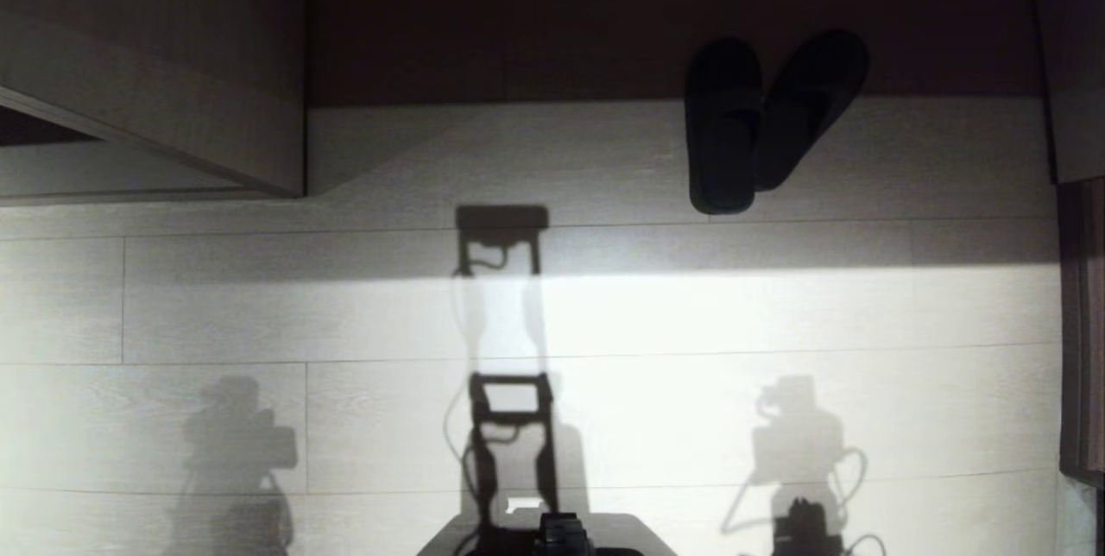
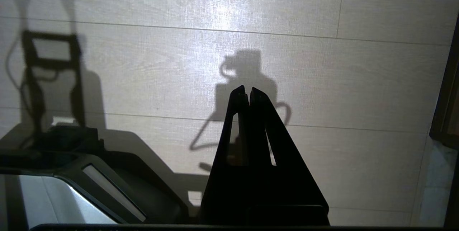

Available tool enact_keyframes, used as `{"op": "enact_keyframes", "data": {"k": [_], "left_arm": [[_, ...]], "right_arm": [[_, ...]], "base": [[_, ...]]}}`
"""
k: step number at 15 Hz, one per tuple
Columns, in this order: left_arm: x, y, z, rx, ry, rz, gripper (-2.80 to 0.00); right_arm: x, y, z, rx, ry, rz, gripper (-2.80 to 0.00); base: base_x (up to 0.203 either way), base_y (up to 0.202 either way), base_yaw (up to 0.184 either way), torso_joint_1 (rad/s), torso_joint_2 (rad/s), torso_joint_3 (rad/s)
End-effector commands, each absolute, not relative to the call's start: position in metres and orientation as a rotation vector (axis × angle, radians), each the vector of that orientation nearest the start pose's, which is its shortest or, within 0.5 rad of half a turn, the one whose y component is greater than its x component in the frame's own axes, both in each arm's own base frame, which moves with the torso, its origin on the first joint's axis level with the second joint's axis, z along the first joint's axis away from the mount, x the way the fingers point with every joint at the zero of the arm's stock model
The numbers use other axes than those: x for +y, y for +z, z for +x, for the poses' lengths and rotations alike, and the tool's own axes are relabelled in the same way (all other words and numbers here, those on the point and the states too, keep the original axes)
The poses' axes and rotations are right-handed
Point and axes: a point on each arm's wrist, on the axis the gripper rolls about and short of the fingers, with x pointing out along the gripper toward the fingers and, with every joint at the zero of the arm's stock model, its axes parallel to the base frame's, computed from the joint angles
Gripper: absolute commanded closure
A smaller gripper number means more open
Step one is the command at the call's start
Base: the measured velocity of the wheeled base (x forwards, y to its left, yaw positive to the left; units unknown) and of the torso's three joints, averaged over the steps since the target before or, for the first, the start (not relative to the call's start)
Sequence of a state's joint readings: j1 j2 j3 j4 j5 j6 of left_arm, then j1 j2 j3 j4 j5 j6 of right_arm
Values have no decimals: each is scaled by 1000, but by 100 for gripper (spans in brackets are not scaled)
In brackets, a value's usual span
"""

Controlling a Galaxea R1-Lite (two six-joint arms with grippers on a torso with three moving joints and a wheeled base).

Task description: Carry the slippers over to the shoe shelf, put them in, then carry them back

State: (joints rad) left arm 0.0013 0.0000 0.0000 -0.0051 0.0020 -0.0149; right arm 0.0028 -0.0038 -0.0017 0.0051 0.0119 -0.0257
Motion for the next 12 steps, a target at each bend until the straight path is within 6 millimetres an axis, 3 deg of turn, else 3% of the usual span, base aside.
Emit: {"op": "enact_keyframes", "data": {"k": [1,12], "left_arm": [[0,76,-23,-3,5,-15,0],[0,76,-23,-5,3,-15,0]], "right_arm": [[0,75,-23,3,15,-26,0],[0,75,-23,3,15,-26,0]], "base": [[0,0,0,7,2,199],[0,0,0,0,2,206]]}}
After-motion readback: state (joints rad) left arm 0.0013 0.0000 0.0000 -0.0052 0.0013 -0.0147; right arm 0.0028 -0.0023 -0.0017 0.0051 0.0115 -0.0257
